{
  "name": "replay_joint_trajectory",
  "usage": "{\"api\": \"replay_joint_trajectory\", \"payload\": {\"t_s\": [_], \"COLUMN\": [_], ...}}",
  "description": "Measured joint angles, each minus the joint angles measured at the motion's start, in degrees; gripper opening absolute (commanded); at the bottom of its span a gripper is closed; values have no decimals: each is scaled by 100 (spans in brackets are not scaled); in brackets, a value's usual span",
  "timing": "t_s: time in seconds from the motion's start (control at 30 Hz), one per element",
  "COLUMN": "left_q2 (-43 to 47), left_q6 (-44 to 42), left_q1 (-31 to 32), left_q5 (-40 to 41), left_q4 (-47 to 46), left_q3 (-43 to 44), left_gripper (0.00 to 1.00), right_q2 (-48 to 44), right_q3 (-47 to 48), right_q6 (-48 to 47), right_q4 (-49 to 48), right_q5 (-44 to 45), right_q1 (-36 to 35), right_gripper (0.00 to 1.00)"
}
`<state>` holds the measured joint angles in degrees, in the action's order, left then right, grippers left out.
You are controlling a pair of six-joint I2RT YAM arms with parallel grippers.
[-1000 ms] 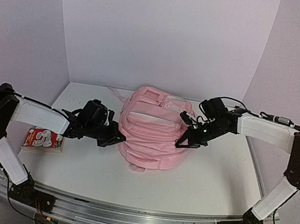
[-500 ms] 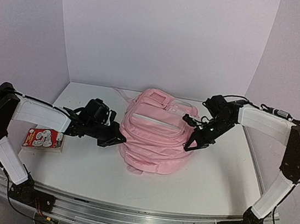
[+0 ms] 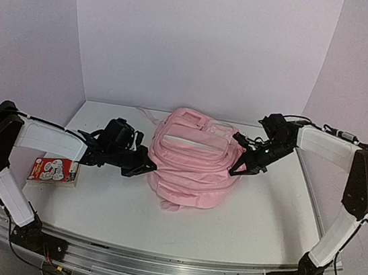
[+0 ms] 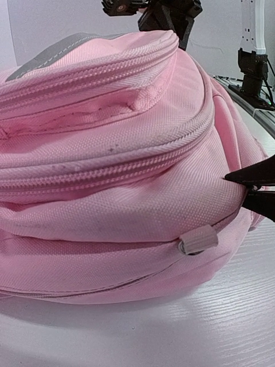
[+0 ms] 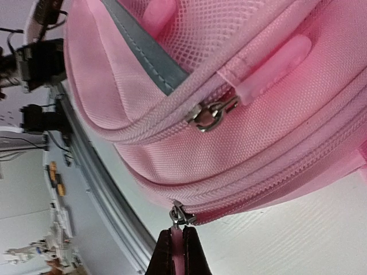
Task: Pack the student bag
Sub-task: Zip the student bag at the center of the board.
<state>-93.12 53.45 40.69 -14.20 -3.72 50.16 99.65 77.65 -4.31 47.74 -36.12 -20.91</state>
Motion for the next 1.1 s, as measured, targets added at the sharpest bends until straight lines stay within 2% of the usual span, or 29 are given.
{"api": "replay_joint_trajectory", "payload": {"t_s": [0.2,0.37,0.7,1.1], "left_q2": [0,2,2,12], "left_q6": [-4,-7,-77,-38], "left_q1": [-27,-52,-69,-106], "left_q5": [59,47,33,47], "left_q4": [78,64,107,-151], "left_q3": [-7,-40,-45,-152], "left_gripper": [0,0,0,0], "right_q2": [122,182,418,541], "right_q3": [-449,-621,-523,-453], "right_q6": [844,1530,1445,2671], "right_q4": [-341,-574,-586,-1437], "right_q5": [-1653,-2155,-1788,-1771], "right_q1": [505,930,1047,1157], "right_gripper": [0,0,0,0]}}
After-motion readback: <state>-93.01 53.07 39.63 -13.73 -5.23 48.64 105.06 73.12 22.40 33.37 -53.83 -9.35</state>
